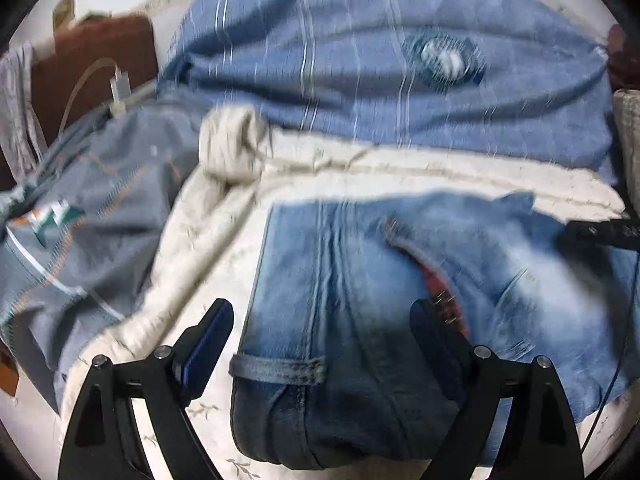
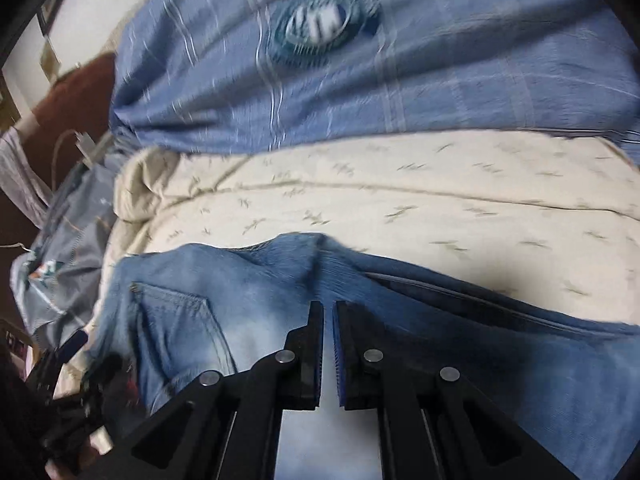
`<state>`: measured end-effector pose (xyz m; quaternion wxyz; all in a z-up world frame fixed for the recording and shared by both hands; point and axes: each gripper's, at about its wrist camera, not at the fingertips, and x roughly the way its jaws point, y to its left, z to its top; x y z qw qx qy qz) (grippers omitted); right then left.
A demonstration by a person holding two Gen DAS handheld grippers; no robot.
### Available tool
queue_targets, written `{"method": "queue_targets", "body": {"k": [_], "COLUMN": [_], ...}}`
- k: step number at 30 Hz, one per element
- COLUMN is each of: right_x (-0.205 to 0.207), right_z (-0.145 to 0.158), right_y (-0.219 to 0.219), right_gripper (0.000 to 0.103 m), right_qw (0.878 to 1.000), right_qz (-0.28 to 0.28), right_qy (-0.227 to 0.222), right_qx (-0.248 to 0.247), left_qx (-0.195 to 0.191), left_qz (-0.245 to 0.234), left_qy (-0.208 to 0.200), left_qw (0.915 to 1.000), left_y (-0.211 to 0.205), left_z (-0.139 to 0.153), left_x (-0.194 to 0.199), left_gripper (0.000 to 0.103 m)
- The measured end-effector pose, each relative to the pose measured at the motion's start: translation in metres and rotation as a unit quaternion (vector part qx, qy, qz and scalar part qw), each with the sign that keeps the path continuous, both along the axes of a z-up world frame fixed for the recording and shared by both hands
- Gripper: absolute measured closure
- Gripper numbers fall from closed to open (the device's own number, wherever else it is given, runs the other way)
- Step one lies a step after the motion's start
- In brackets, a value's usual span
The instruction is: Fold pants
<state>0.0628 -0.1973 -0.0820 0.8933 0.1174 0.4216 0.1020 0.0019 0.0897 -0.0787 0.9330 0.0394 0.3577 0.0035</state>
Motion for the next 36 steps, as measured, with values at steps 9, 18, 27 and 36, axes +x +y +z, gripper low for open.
{"method": "queue_targets", "body": {"k": [9, 18, 27, 36], "right_x": [-0.128, -0.240, -0.251, -0.242], "right_z": [0.035, -0.008, -0.069, -0.090], "right_y": [-0.134, -0.240, -0.272, -0.286], "right_gripper": [0.077, 0.030, 0.032, 0.032], "right_qw": [0.994, 0.960, 0.918, 0.905], "right_qz": [-0.076, -0.168, -0.240, -0.293], "right_qy": [-0.037, -0.049, -0.020, 0.008], "right_qx": [0.066, 0.218, 0.315, 0.309], "left_qx": [0.028, 0.008, 0.014, 0.024], "left_qz": [-0.118, -0.199, -0.225, -0.232], "left_qy": [-0.069, -0.008, 0.033, 0.062], "left_qw": [0.9903, 0.9799, 0.9736, 0.9705], "left_y": [-0.064, -0.125, -0.160, -0.170], "left_z": [0.017, 0.002, -0.013, -0.022], "left_x": [-0.033, -0.034, -0.034, -0.029], "left_gripper": [0.012, 0.012, 0.012, 0.012]}}
